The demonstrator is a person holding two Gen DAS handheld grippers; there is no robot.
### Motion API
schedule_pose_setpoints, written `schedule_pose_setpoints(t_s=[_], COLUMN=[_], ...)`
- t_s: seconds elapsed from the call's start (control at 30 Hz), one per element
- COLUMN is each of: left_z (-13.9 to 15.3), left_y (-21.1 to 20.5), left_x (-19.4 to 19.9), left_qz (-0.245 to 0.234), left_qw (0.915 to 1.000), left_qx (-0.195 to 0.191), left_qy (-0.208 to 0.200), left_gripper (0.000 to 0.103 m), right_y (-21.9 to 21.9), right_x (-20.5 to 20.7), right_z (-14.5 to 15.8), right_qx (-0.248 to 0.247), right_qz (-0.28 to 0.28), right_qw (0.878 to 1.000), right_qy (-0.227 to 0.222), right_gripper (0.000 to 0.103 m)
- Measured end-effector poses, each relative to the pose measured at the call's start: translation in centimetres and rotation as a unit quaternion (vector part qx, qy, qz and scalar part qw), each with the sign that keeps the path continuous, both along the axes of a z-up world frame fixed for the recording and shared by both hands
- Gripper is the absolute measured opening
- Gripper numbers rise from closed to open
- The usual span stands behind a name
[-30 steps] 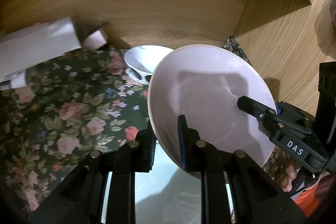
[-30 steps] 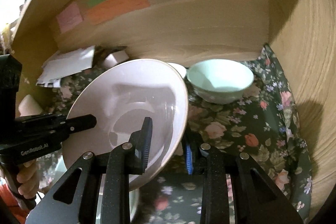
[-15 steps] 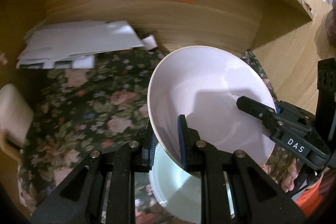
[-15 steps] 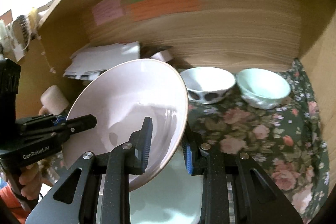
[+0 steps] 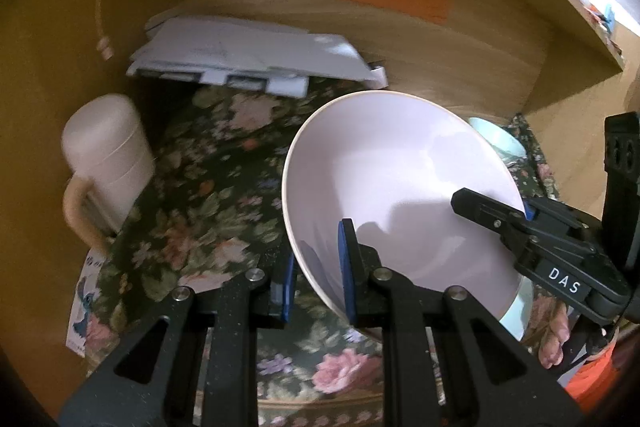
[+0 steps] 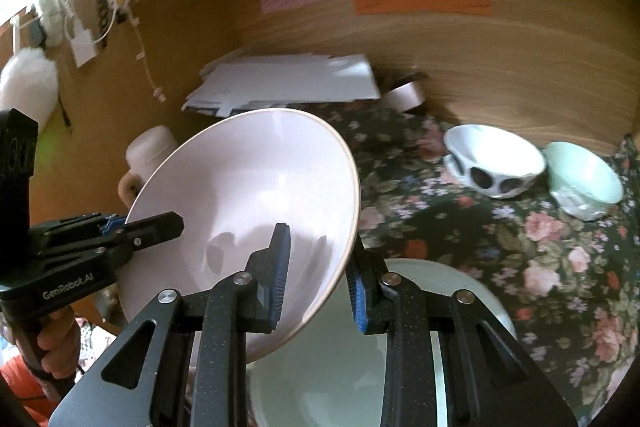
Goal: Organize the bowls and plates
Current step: 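Lift the pink bowl with both grippers and carry it over the plate stack, then lower the pink bowl onto the mint green plate and open both grippers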
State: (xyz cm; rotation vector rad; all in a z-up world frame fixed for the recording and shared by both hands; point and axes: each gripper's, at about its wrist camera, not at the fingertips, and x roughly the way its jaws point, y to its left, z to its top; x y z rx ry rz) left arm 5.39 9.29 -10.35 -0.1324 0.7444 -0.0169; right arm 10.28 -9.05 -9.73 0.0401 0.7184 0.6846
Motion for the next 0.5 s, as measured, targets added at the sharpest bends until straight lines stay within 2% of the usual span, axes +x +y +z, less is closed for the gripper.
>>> schedule_pose_setpoints(t_s=[0.5], left_z=[-5.2], left_y=[4.7], left_x=[-0.2], left_qz=[0.025], left_qw=[0.9981], left_qx=[-0.023], left_qy=[0.051], left_gripper=[0.019], right_y=[5.9], right_x=[-0.4], right_z=[-3.2], right_qx=[-0.062], right_qz=[0.036], right_qw=[0.996], right_qy=[0.046], right_gripper=[0.024])
